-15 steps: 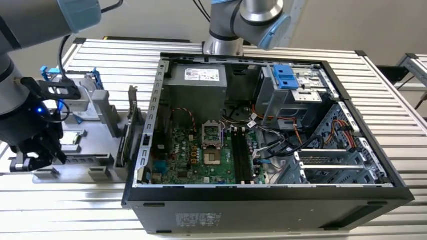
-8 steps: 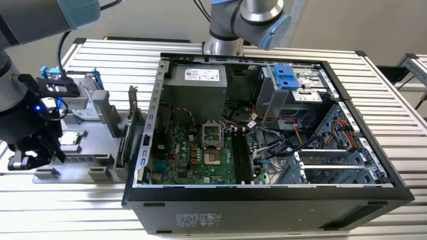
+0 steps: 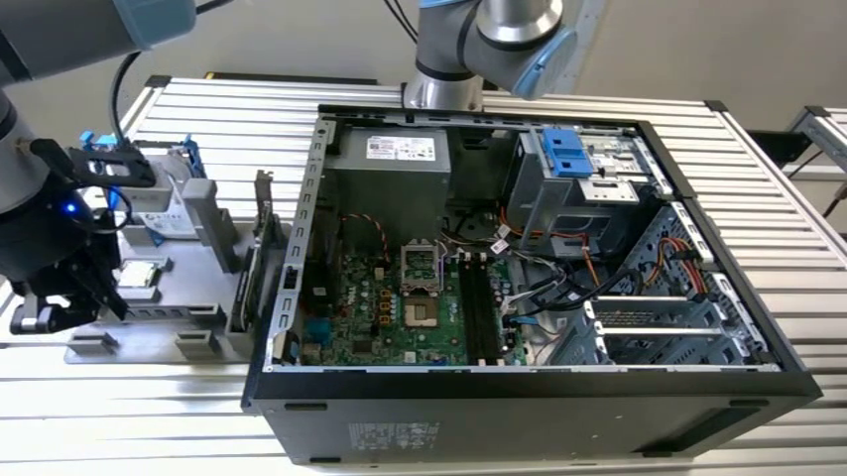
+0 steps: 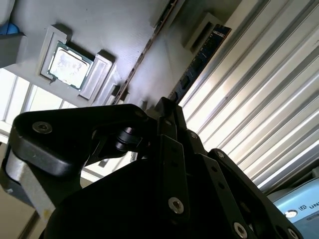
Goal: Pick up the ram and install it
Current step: 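Pick up the ram and move it above insertion slot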
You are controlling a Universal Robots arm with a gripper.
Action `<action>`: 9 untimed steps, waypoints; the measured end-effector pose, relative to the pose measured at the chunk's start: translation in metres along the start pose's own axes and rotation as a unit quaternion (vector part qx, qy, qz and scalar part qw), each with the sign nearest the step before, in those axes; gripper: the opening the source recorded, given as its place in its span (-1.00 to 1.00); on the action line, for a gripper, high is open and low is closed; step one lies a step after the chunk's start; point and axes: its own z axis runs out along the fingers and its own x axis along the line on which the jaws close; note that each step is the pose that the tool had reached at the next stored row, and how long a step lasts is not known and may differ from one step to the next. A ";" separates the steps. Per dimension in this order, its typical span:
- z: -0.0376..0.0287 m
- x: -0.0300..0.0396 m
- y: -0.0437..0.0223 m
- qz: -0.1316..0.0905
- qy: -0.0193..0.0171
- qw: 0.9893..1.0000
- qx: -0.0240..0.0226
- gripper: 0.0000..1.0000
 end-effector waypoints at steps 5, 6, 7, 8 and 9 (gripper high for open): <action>-0.0049 -0.0002 0.0001 0.000 0.000 1.000 0.000 -1.00; -0.0057 -0.0002 0.0001 0.000 0.000 1.000 0.000 -1.00; -0.0065 -0.0002 0.0001 0.000 0.000 1.000 0.000 -1.00; -0.0072 -0.0003 0.0001 0.000 0.000 1.000 0.000 -1.00; -0.0081 -0.0003 0.0001 0.000 0.000 1.000 0.000 -1.00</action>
